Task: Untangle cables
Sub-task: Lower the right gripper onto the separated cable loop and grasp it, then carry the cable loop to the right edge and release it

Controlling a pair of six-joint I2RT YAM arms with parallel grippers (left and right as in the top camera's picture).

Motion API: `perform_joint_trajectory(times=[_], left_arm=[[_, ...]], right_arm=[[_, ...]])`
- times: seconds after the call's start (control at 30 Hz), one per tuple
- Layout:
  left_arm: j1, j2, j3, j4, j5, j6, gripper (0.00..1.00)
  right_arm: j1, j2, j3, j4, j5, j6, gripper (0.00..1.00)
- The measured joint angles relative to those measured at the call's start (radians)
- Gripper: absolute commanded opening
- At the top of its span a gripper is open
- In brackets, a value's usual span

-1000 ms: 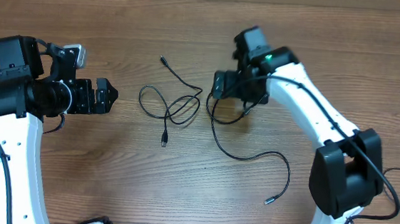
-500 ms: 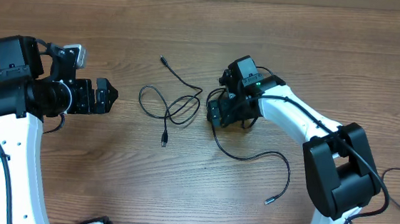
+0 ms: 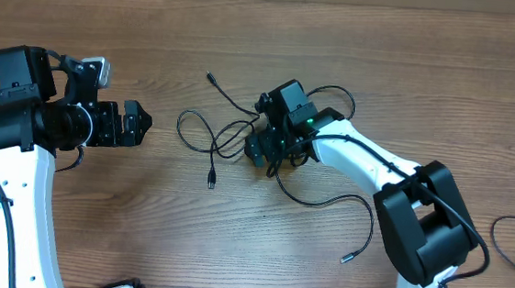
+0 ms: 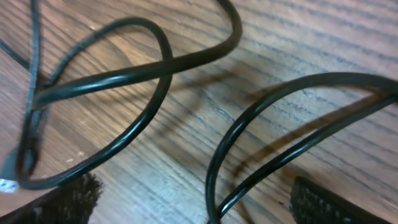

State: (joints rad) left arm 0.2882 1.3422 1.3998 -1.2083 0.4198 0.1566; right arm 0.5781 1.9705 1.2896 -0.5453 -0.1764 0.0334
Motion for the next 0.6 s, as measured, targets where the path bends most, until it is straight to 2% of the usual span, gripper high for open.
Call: perform_joint_trajectory(times=[0.1,0.23,0.27,0.33,0.47,0.6], left_arm=[[0.000,0.000,0.000,0.000,0.000,0.000,1.00],[0.000,0.000,0.000,0.000,0.000,0.000,1.00],[0.000,0.000,0.000,0.000,0.000,0.000,1.00],[0.000,0.000,0.000,0.000,0.000,0.000,1.00],[0.000,0.000,0.000,0.000,0.000,0.000,0.99],[0.000,0.000,0.000,0.000,0.000,0.000,1.00]], right_arm=[[0.000,0.035,-0.001,0.003,0.013,-0.004,0.81],[0.000,0.039,-0.002,0.019,0.018,-0.004,0.62],[0.000,0.040,-0.002,0.019,0.020,-0.004,0.49],[0.000,0.043,-0.002,0.021,0.024,-0.002,0.36],[0.000,0.049,-0.002,0.020,0.025,0.000,0.04],[0.000,0.052,-0.004,0.021,0.032,0.013,0.04]])
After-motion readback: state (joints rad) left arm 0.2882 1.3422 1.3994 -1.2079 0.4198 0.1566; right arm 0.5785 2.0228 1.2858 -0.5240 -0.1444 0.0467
